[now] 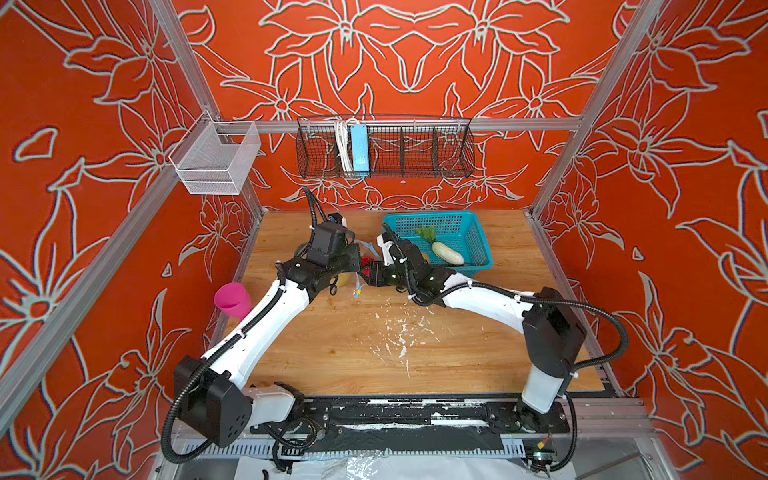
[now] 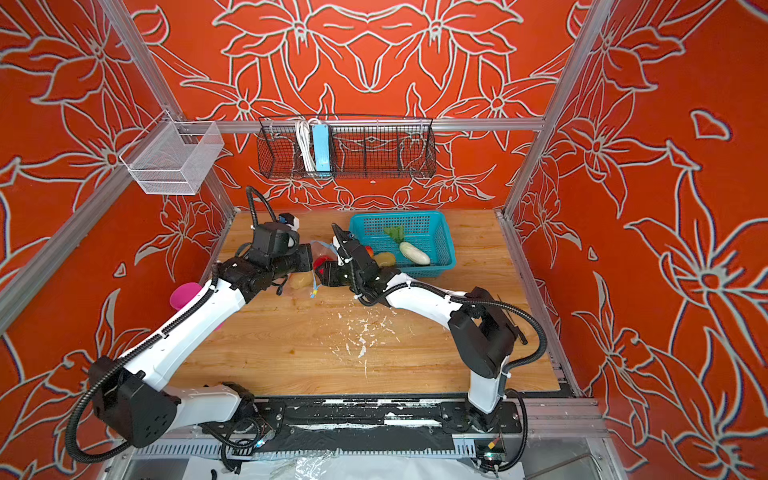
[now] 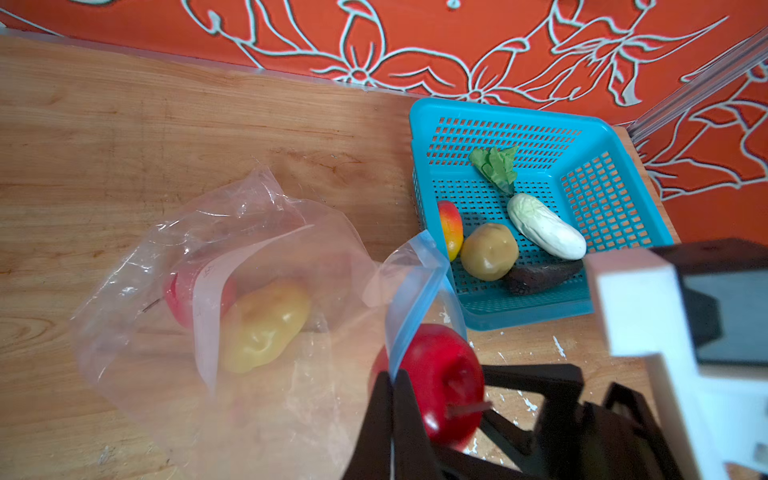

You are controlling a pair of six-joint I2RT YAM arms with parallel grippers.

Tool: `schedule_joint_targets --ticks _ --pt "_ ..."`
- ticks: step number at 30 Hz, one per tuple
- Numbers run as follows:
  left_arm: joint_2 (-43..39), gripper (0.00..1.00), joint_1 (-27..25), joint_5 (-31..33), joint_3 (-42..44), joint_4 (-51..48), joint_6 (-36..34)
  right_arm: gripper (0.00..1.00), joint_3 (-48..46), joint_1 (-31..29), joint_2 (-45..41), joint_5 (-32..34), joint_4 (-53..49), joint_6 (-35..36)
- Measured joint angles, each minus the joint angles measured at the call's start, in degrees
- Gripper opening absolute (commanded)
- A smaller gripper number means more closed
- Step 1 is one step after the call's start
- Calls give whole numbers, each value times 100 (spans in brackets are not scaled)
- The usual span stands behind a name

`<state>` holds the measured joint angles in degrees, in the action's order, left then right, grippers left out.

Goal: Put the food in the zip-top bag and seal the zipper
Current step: 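Open the right gripper to drop the red apple into the bag, then move the right gripper back over the basket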

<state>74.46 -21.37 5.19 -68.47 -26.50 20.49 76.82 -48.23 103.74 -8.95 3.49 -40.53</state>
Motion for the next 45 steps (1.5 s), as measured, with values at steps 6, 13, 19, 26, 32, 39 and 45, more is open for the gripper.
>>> schedule_joint_targets --ticks 6,13,19,26,32,39,45 --pt "-13 0 0 9 0 0 0 65 588 -4 444 -162 13 -22" --pt "-28 0 2 85 0 -17 -7 98 743 -4 649 -273 -92 -26" --pt "-46 0 9 92 0 -20 7 98 529 -9 492 -210 -138 46" --pt "-46 0 9 98 0 -22 7 98 254 -15 87 -50 -293 205" --pt "-46 0 9 101 0 -24 9 98 179 -17 -216 107 -522 420" --pt "-46 0 9 98 0 -24 11 98 -85 -15 -592 396 -763 568" --pt "-46 0 9 98 0 -24 11 98 -107 -9 -756 599 -960 654"
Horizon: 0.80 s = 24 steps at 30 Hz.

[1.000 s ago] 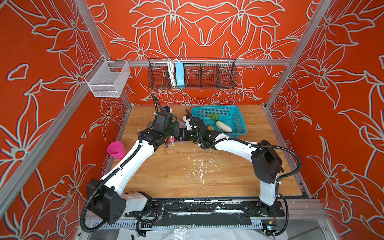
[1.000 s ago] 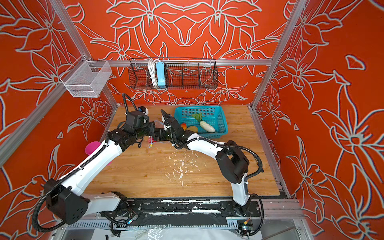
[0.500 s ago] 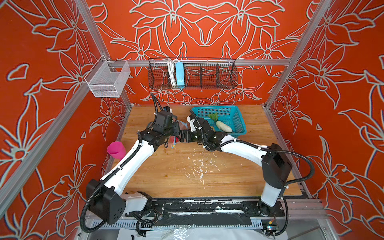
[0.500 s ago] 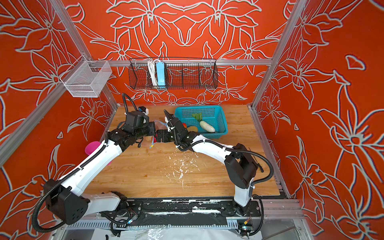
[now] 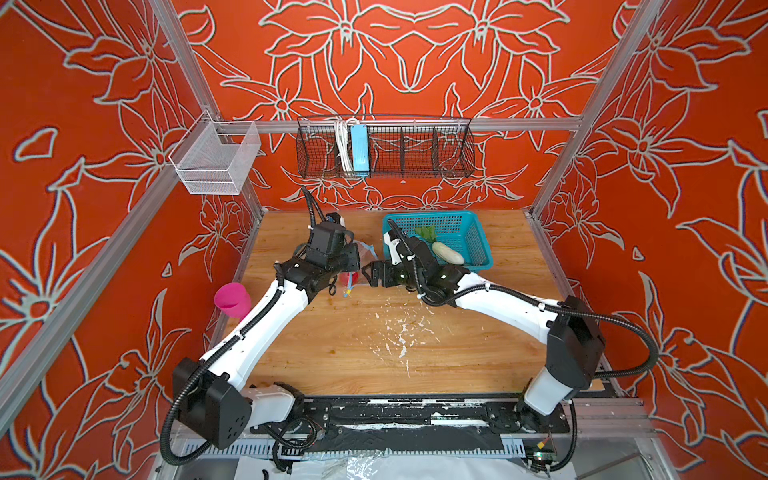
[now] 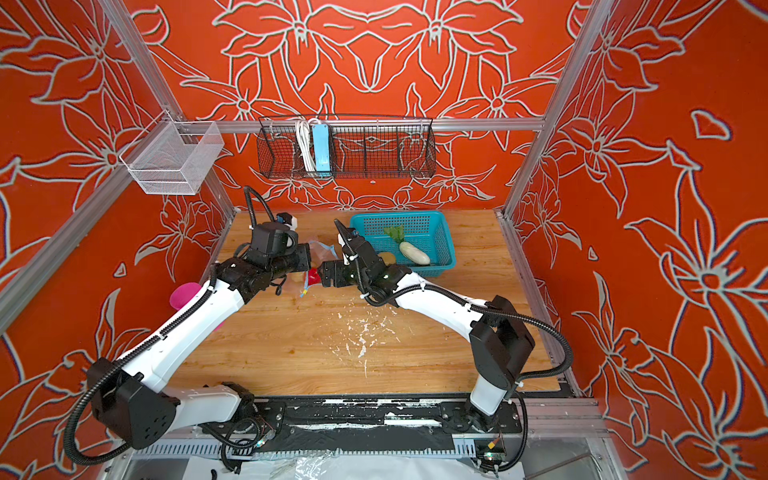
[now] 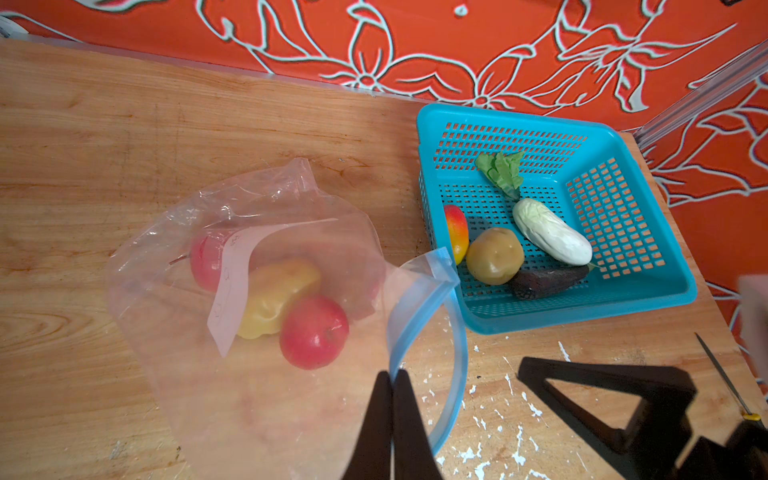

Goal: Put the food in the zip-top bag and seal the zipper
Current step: 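Move the right gripper back over the basket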

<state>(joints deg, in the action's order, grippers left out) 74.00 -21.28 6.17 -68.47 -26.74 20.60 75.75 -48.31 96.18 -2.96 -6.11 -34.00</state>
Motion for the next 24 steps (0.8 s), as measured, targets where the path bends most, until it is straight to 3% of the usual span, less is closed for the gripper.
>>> schedule_joint_targets --ticks 24 --pt "0 0 0 15 0 -20 4 98 326 750 -284 603 -1471 417"
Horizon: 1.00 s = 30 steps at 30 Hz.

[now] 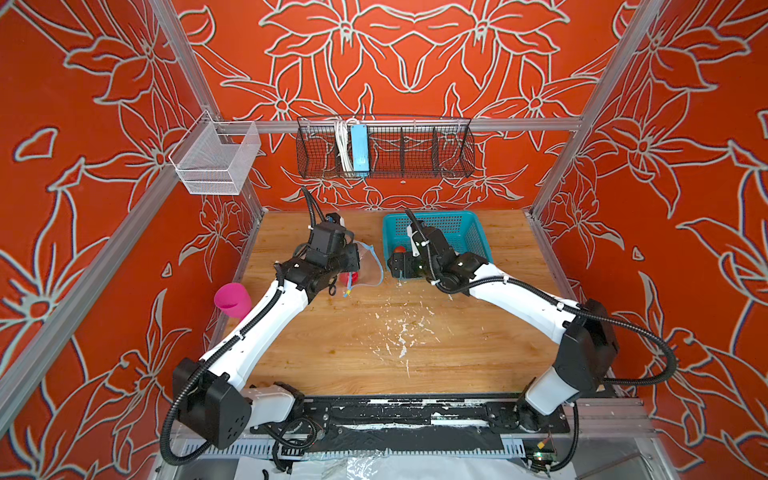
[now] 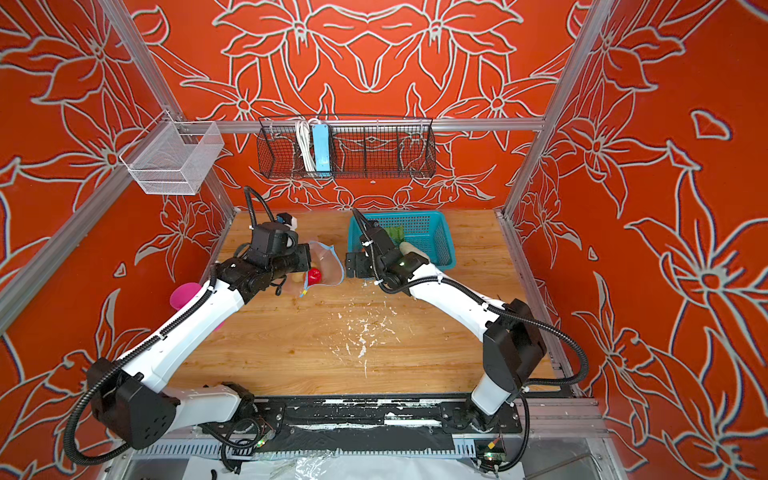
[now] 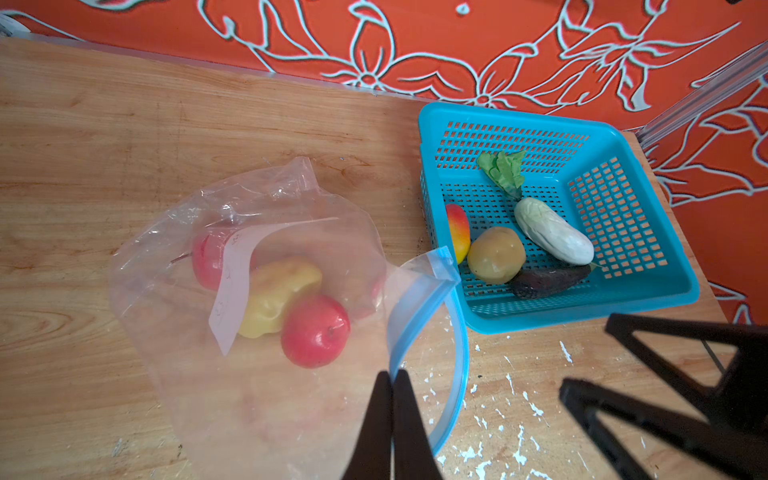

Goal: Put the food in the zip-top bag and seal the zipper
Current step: 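Move the right gripper back over the basket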

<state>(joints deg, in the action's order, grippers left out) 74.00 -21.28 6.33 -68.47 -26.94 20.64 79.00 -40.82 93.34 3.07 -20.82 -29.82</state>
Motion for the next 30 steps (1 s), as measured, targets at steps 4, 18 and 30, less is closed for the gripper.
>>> schedule_joint_targets --ticks 4,18,30 --pt "0 0 0 0 0 0 2 98 393 205 46 76 -389 177" --pt "0 0 0 0 0 0 0 98 1189 719 601 275 -1174 726" --pt "-33 0 0 -2 0 0 0 98 1764 863 1443 251 -1473 793"
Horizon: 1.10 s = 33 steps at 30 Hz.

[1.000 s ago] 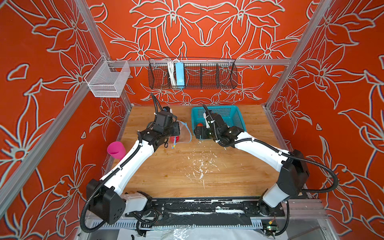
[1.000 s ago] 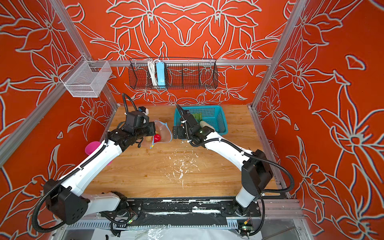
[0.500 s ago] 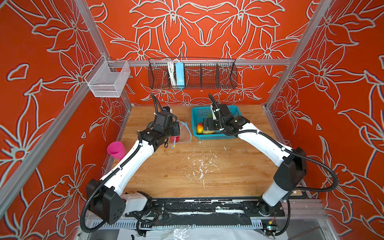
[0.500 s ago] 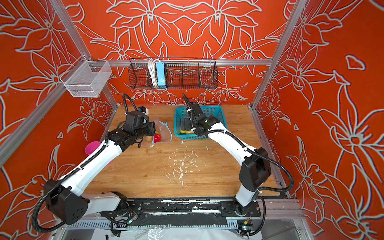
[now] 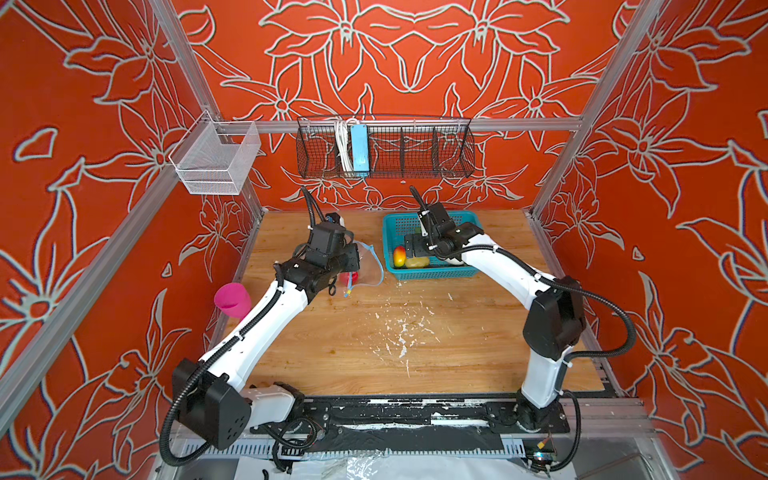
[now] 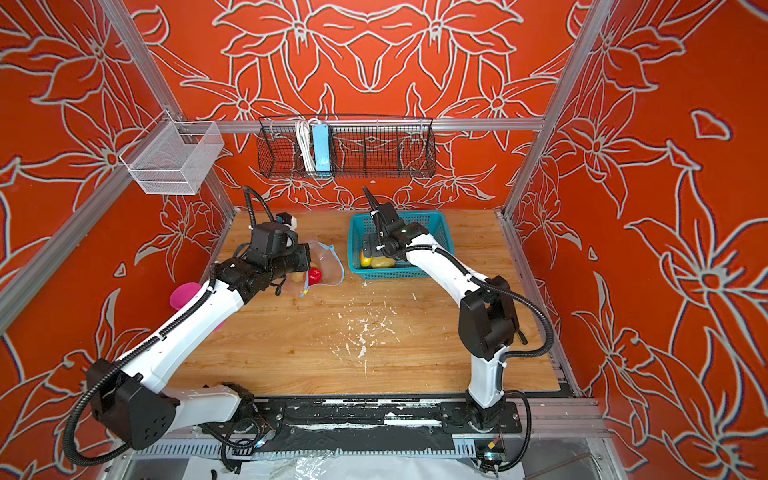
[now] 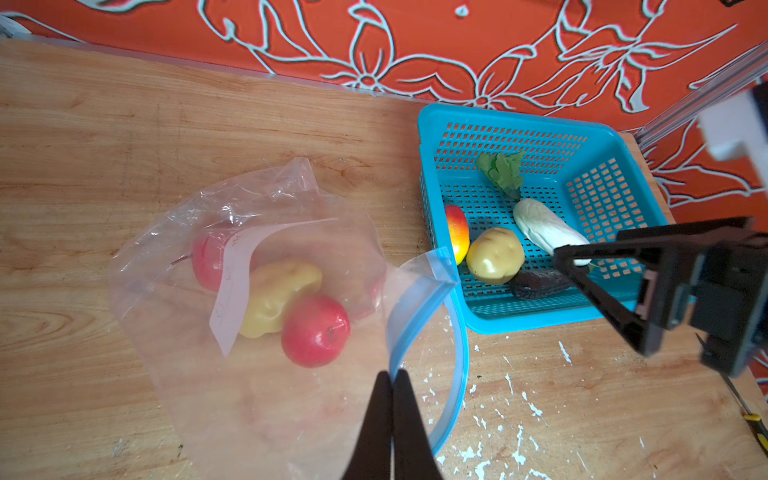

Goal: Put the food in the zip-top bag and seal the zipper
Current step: 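Move the right gripper back over the basket, then lower the right gripper into the basket and grasp the white cabbage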

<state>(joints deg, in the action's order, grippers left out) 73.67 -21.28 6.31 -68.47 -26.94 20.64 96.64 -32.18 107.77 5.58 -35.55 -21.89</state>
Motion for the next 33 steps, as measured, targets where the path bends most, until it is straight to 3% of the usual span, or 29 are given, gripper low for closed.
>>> schedule_joint_targets --ticks 33 --pt "-42 0 0 0 0 0 2 98 566 669 841 236 -448 564"
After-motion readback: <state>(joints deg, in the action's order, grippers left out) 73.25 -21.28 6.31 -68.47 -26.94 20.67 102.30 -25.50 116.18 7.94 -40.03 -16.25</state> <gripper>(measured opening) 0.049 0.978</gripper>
